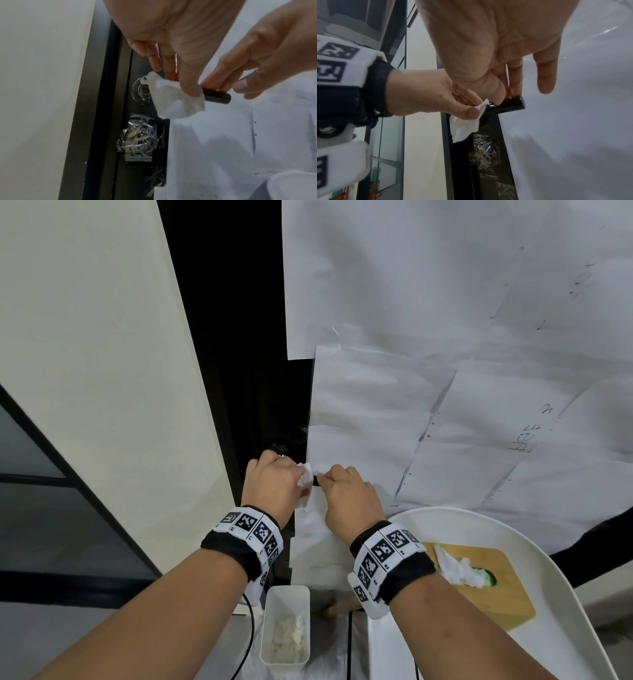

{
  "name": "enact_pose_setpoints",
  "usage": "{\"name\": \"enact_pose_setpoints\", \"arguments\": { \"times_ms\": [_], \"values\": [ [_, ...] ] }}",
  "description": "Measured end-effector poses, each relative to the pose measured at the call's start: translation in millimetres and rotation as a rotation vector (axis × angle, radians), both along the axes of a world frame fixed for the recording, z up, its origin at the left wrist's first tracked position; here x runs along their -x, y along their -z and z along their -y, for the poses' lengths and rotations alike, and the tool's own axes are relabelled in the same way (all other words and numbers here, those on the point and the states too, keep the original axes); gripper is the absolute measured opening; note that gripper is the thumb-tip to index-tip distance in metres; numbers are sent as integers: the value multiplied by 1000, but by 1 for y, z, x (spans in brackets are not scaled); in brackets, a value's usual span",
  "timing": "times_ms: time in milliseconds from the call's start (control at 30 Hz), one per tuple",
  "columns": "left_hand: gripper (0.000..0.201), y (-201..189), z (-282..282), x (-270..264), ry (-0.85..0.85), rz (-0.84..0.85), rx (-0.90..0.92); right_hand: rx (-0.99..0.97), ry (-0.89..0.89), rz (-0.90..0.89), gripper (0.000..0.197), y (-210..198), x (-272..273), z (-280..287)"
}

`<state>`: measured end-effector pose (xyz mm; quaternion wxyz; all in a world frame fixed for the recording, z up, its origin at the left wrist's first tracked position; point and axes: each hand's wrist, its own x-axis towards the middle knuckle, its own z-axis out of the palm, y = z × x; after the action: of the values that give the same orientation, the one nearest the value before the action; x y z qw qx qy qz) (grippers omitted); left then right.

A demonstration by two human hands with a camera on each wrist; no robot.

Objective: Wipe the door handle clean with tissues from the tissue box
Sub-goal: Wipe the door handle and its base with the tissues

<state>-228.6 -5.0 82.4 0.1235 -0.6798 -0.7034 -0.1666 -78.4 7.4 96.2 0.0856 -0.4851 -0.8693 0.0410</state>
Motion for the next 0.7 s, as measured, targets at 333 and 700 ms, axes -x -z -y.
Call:
{"name": "enact_pose_setpoints", "arguments": {
  "times_ms": [333,700],
  "values": [
    [24,5,-6,-1,106,-75,-16,30,-18,7,45,1,-2,-3],
    [10,13,1,8,56,150,-119,10,-33,5,51,-3,-1,-3]
  ]
}}
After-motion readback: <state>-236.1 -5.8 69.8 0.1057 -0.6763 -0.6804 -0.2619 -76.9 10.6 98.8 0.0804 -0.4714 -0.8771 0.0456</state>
